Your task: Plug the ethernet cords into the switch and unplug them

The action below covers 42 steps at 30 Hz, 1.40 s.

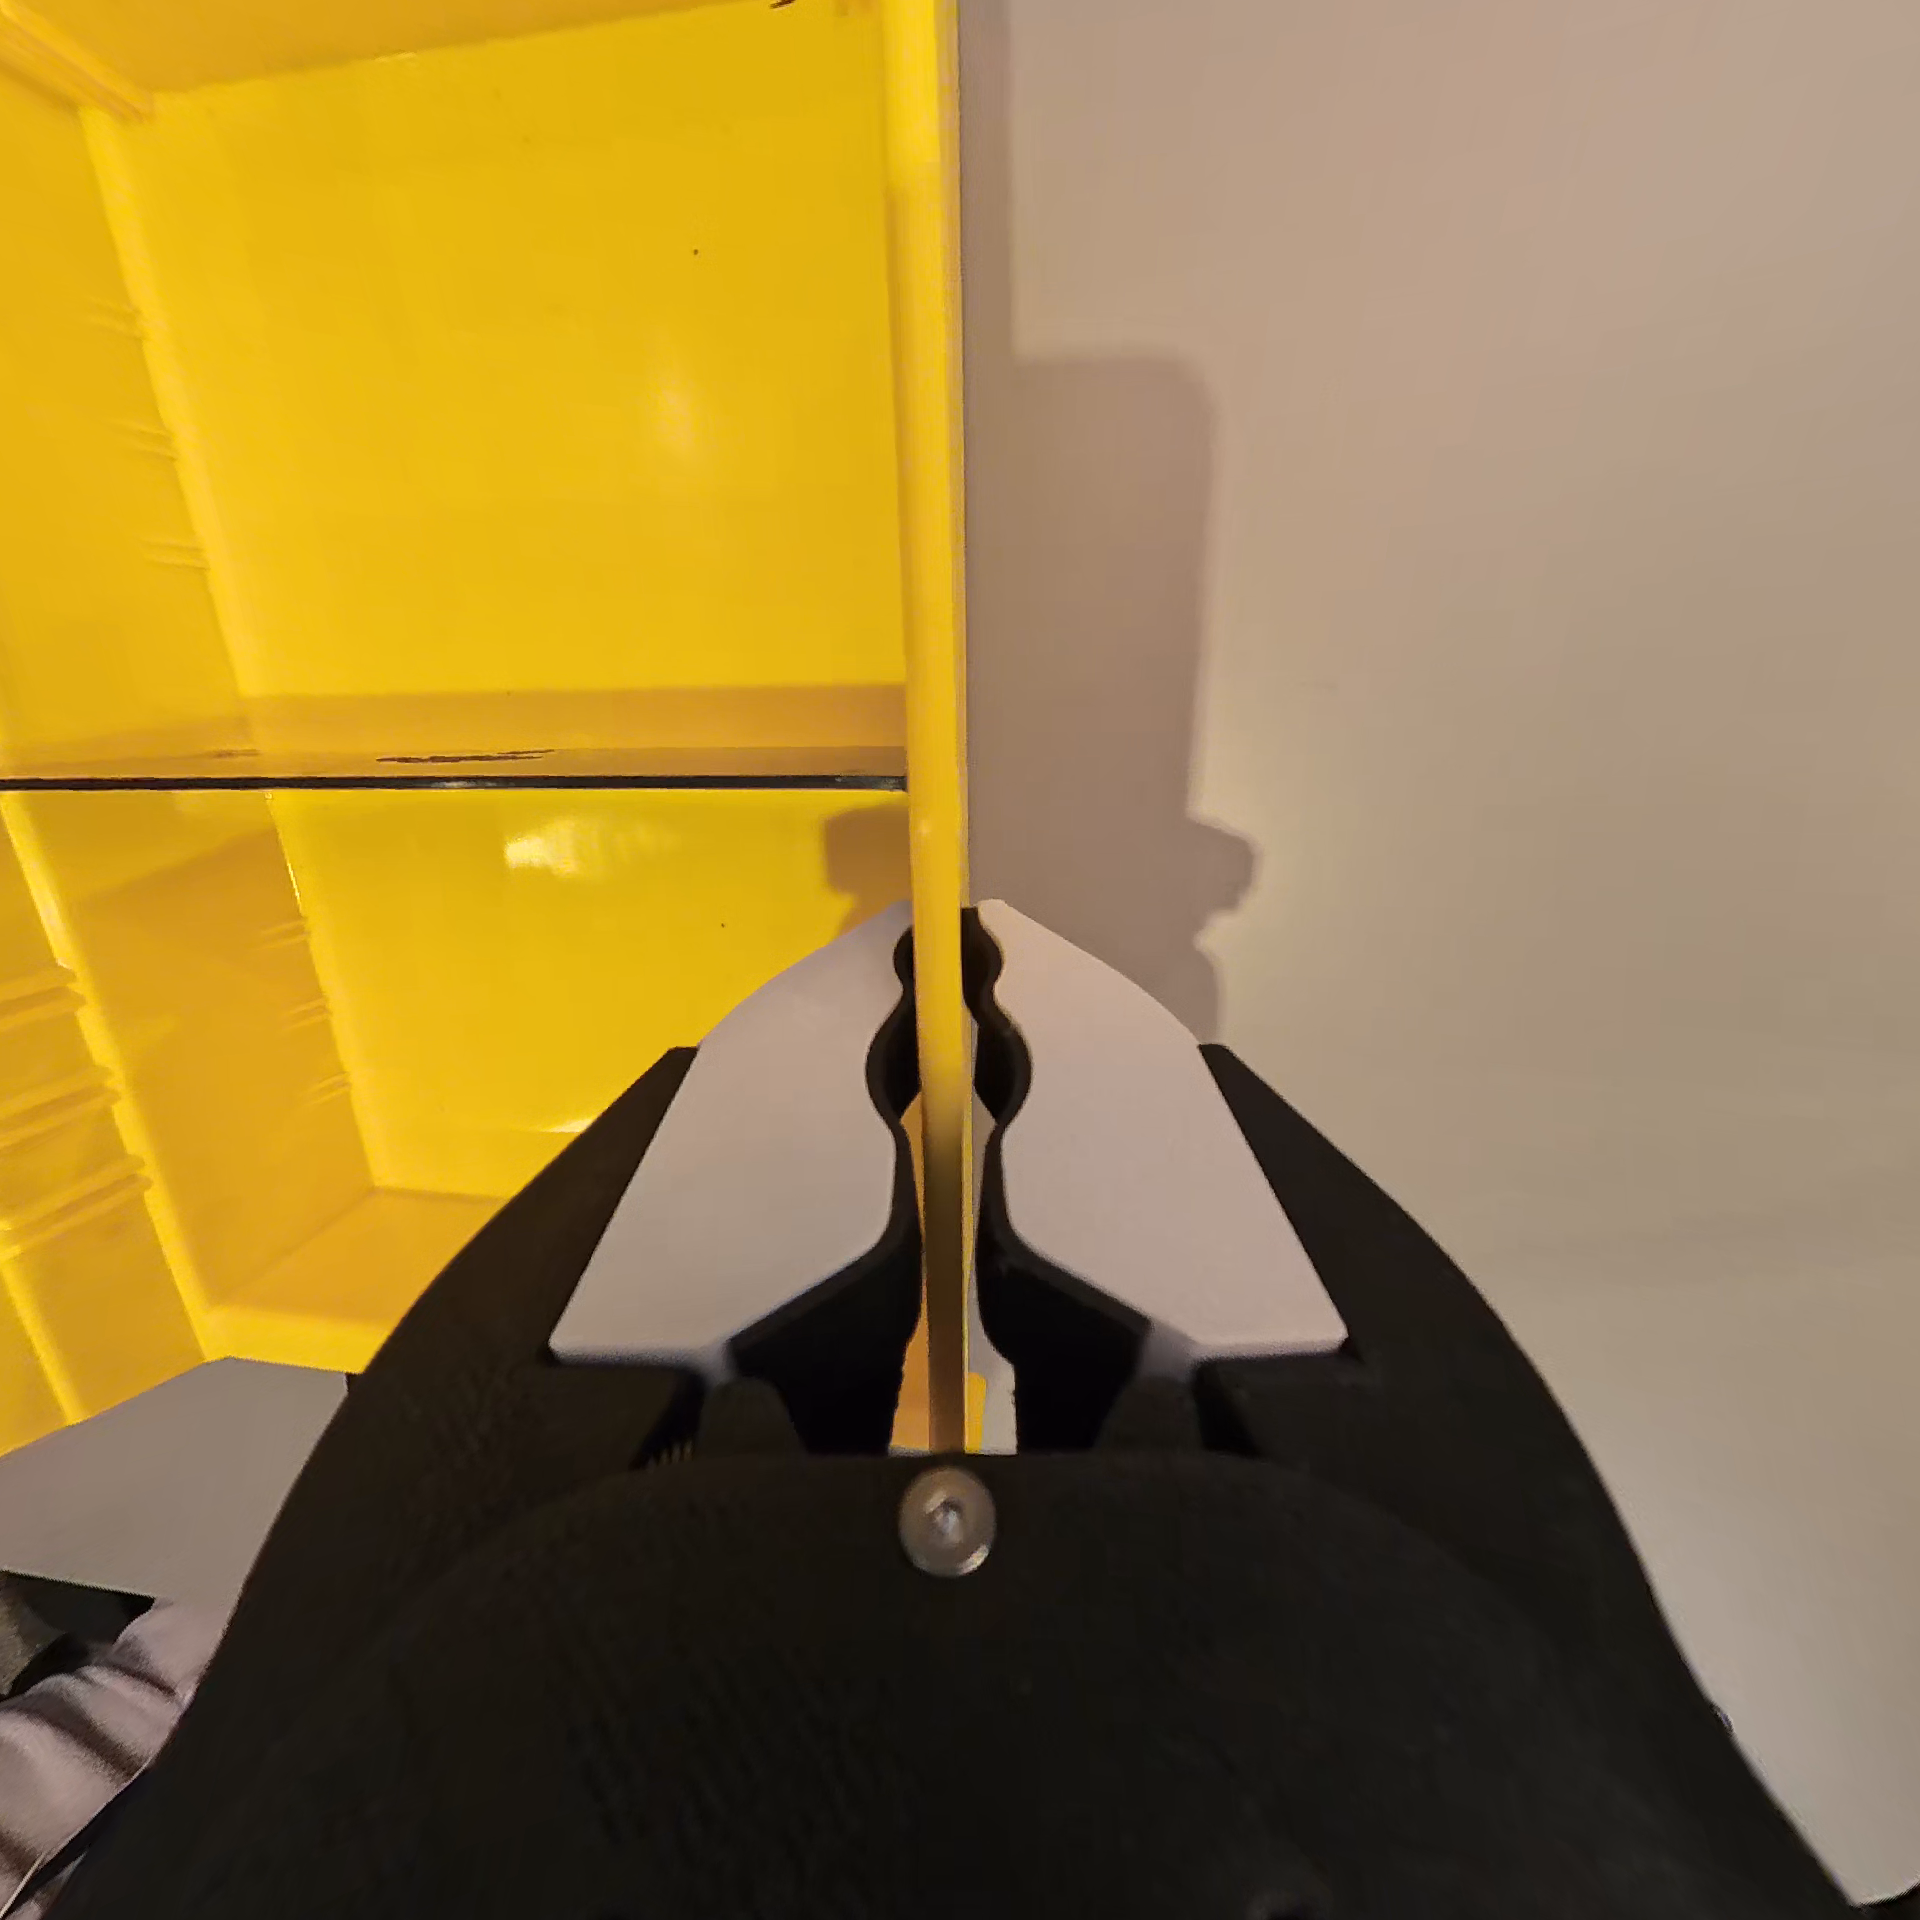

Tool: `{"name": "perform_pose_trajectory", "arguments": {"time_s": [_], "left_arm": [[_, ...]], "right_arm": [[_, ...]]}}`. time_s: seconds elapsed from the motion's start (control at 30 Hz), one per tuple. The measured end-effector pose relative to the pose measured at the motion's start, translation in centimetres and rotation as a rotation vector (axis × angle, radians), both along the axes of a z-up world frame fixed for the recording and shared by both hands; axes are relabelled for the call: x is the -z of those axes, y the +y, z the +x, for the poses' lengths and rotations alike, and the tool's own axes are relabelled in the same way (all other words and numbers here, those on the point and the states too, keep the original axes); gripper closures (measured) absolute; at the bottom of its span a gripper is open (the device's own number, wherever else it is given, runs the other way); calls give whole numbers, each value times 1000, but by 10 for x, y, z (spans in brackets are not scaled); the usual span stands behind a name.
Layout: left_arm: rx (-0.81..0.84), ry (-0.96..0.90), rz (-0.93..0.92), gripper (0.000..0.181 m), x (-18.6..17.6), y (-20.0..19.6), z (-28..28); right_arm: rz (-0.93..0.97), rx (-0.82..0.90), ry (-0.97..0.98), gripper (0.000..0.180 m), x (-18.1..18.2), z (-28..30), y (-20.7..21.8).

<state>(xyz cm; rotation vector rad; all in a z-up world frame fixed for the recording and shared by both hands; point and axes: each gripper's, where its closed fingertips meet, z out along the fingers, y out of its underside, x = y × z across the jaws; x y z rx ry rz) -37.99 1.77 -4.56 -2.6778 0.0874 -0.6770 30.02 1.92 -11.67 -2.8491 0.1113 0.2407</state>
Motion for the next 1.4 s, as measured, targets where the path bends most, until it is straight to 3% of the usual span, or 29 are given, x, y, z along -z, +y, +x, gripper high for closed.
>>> {"name": "perform_pose_trajectory", "arguments": {"time_s": [0.3,0.4,0.47,0.83,1.0,1.1,1.4], "left_arm": [[63,37,-108,151,26,0,7],[85,83,-139,172,35,0,6],[92,96,-146,173,37,0,6],[37,127,-162,174,36,-14,-11],[-48,51,-48,165,2,-17,-17],[-61,57,29,165,-15,-17,-17],[-46,79,-33,171,4,-5,-16]], "right_arm": [[11,16,35,173,0,5,0],[11,26,40,174,0,6,0],[13,30,44,174,0,7,0],[25,21,36,173,0,11,-2],[47,-33,-23,166,-2,9,-3],[32,-47,-75,173,-1,12,-4],[43,46,33,174,-2,16,-3]]}}
